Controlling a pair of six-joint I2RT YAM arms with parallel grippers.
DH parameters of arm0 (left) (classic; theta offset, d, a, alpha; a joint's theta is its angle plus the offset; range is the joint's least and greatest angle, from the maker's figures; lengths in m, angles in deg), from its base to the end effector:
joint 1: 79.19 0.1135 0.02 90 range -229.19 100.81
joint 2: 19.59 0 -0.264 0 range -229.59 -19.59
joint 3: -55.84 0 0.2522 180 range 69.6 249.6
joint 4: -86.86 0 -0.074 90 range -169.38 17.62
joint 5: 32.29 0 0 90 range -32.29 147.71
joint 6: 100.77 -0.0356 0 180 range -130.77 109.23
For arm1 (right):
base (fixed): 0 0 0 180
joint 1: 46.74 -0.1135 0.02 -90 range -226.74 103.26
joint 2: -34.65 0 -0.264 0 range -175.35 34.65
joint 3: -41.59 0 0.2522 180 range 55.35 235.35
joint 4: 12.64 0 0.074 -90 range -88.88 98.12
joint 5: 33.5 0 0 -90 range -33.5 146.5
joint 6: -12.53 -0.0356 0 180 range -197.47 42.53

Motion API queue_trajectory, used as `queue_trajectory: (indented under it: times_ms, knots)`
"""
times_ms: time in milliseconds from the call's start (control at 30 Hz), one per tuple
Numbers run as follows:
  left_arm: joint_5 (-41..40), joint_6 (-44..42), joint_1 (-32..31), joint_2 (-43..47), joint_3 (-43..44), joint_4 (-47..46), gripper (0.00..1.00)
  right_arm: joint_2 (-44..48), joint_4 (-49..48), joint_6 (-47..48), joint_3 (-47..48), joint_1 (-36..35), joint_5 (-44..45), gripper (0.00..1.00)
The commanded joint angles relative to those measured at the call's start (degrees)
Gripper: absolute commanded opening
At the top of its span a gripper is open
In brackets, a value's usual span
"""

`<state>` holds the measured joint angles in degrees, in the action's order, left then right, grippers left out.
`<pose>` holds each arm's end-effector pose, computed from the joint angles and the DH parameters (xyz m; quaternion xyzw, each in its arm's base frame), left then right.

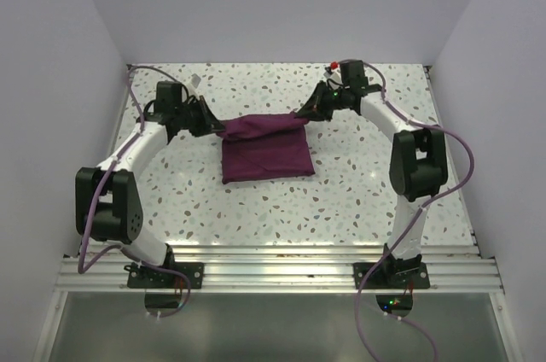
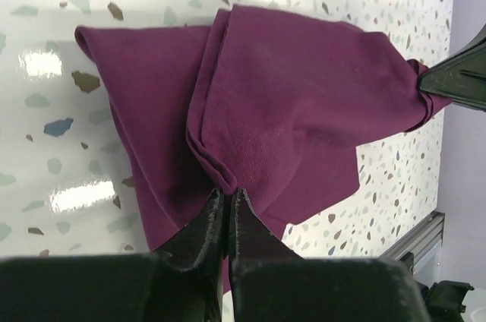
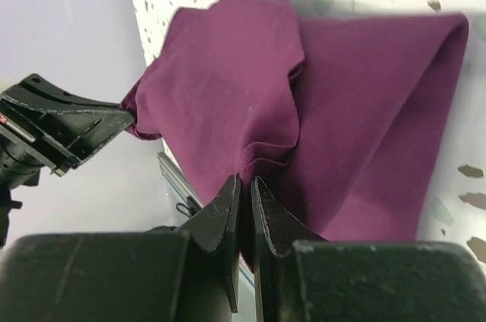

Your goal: Prepare the surgical pack

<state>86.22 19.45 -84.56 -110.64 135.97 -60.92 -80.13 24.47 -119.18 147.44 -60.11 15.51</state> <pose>0.3462 -0.0496 0.2577 -0.0957 0.8895 -0.3329 0.2979 0.4322 0.1267 0.2414 0.0856 0.8743 0.4500 0.1607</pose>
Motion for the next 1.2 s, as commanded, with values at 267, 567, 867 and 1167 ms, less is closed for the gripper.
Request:
queue_trajectory:
  times_ms: [267,567,867,1167]
  knots:
    - [-2.0,-1.2,-1.1,2.4,-8.4,0.0,0.00,6.7,3.8,8.9,-12.3,0.3,-1.5,0.06]
    - [-1.6,-2.4,-1.2,-0.3,-9.8,1.8,0.24,6.5,13.3,20.3,-12.8,0.0,1.8,0.39]
    - [3.6,-5.9,-1.5,3.8,-11.3,1.8,0.42,3.5,6.3,19.0,0.7,0.0,4.7,0.77]
    - [2.8,-8.5,-1.6,7.1,-13.7,2.8,0.44,-15.5,7.9,21.4,22.7,-0.5,-4.6,0.83]
